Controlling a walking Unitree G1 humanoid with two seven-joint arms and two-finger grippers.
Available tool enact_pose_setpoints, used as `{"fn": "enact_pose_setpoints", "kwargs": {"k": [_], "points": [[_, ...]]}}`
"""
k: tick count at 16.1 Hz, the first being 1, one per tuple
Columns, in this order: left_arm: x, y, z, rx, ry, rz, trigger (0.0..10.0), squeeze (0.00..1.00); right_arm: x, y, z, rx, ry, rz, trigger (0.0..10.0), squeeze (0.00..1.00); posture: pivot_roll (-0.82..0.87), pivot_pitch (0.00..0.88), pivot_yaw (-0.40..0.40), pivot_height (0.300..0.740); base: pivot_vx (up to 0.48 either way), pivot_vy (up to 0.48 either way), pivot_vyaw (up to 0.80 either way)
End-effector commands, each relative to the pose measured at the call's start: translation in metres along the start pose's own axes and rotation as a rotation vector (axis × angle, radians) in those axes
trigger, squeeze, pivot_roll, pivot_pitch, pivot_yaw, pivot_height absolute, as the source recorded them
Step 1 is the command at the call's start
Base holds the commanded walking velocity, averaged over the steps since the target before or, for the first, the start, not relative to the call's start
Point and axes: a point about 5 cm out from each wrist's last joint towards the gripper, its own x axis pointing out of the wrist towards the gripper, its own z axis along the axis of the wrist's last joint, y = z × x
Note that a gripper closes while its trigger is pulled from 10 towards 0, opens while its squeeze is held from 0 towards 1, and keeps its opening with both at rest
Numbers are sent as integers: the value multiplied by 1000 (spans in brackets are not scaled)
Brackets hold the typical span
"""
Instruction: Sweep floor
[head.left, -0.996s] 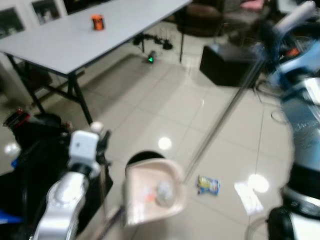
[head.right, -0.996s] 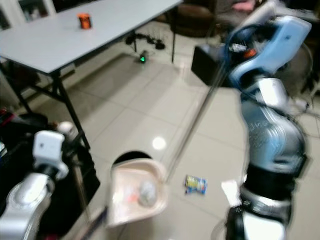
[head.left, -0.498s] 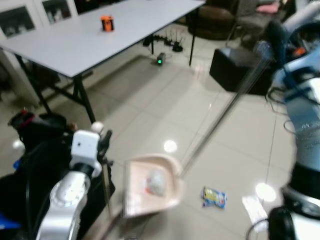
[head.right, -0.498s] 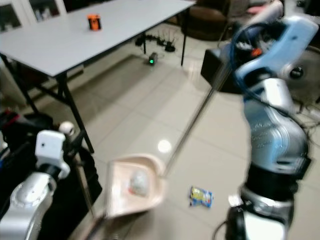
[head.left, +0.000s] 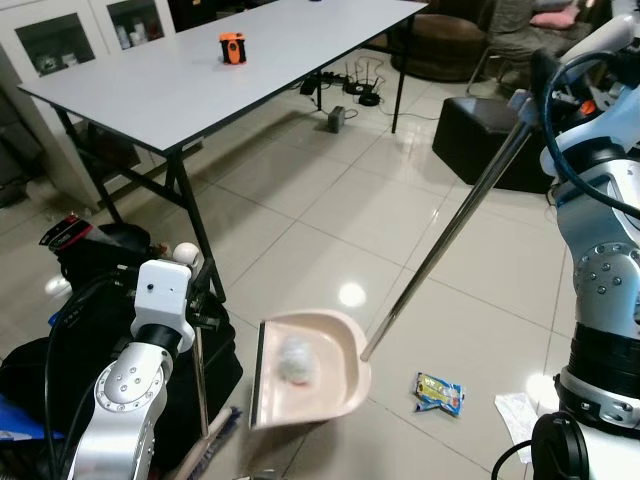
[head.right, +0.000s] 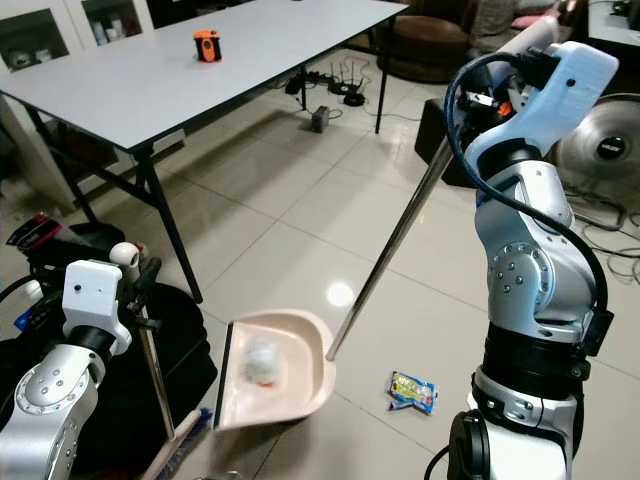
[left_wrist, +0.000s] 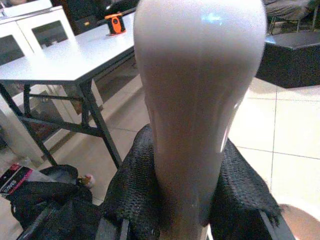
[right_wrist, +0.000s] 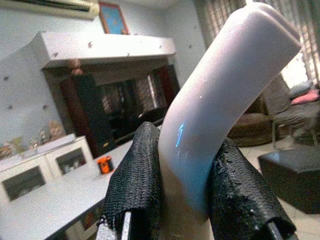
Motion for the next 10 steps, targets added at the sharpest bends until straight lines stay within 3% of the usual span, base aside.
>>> {"fn": "enact_pose_setpoints", "kwargs": {"k": [1,5,10], "points": [[3,3,7,18,-31,8,10000,0,3,1,9,-4,-68,-20,10000,0,41,0,38,740,0,0,0],[4,3,8,21,-33,3,10000,0,9,3,8,-94,-121,-30,10000,0,41,0,39,740,0,0,0],[5,1,8,24,-37,-3,10000,0,16,30,-4,-233,-166,103,10000,0,43,0,40,740,0,0,0]]}}
